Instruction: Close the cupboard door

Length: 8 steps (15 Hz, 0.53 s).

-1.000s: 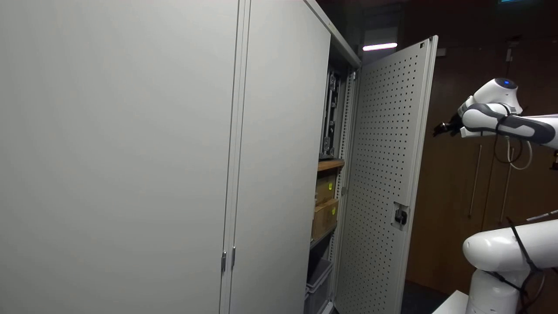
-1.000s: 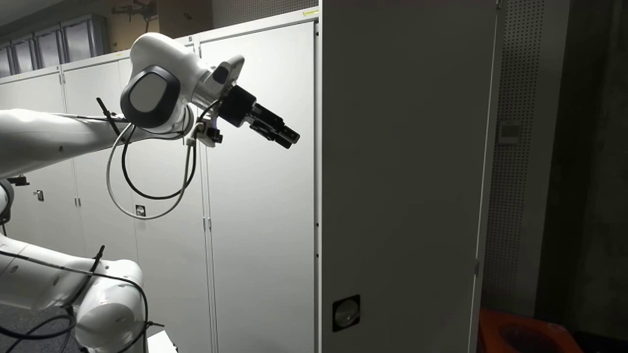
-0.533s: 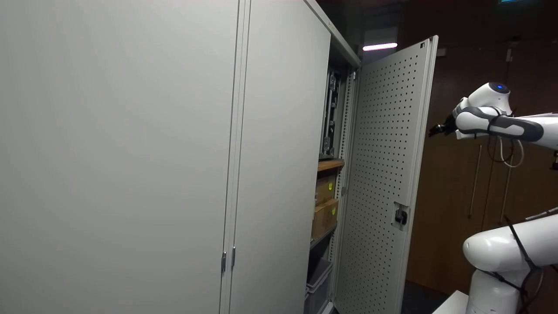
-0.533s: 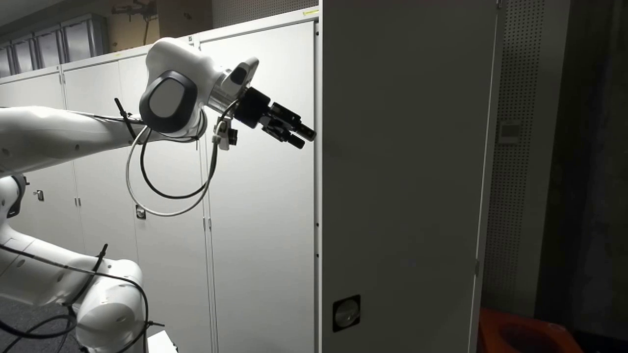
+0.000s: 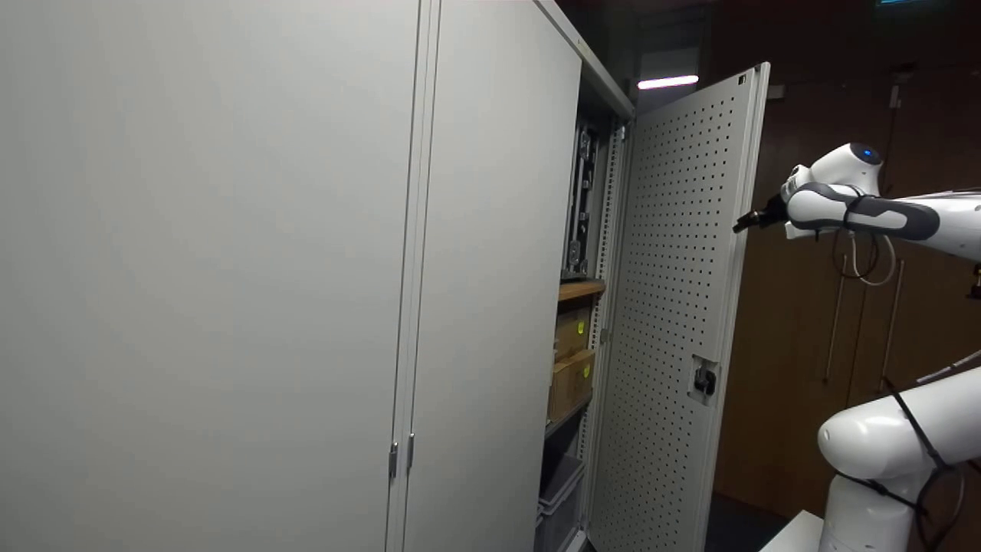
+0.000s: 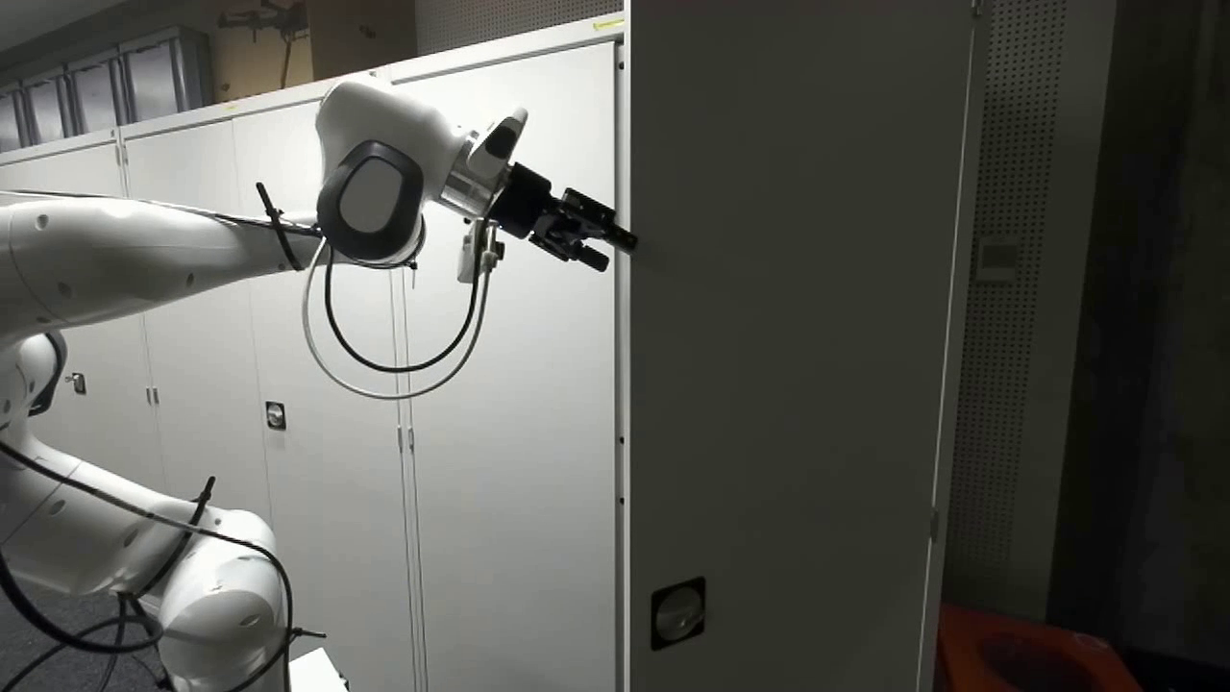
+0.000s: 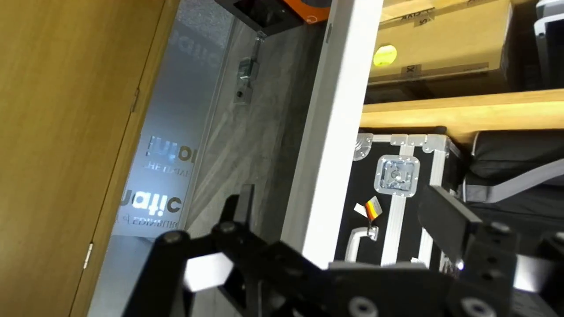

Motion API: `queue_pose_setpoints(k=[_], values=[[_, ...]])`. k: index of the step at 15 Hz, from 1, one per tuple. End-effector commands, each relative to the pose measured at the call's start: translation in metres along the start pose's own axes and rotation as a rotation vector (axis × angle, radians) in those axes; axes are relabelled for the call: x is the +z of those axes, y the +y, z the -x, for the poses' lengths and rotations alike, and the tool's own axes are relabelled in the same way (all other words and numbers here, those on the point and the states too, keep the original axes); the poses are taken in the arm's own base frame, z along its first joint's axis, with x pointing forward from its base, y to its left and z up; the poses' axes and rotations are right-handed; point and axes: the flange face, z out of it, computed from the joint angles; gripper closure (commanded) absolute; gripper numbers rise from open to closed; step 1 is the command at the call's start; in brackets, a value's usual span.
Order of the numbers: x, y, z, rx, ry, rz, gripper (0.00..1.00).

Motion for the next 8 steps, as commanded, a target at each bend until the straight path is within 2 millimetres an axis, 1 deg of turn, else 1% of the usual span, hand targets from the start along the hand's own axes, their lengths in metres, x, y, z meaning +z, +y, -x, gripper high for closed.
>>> queue_pose_setpoints(k=[1, 4, 6, 8], values=[[0.017, -0.002, -0.016, -0.023, 0.049, -0.055, 0.00], [0.029, -0.010, -0.020, -0.035, 0.055, -0.096, 0.00], [0.032, -0.018, -0.023, -0.050, 0.055, -0.118, 0.00], [0.031, -0.030, -0.027, -0.079, 0.060, -0.139, 0.00]])
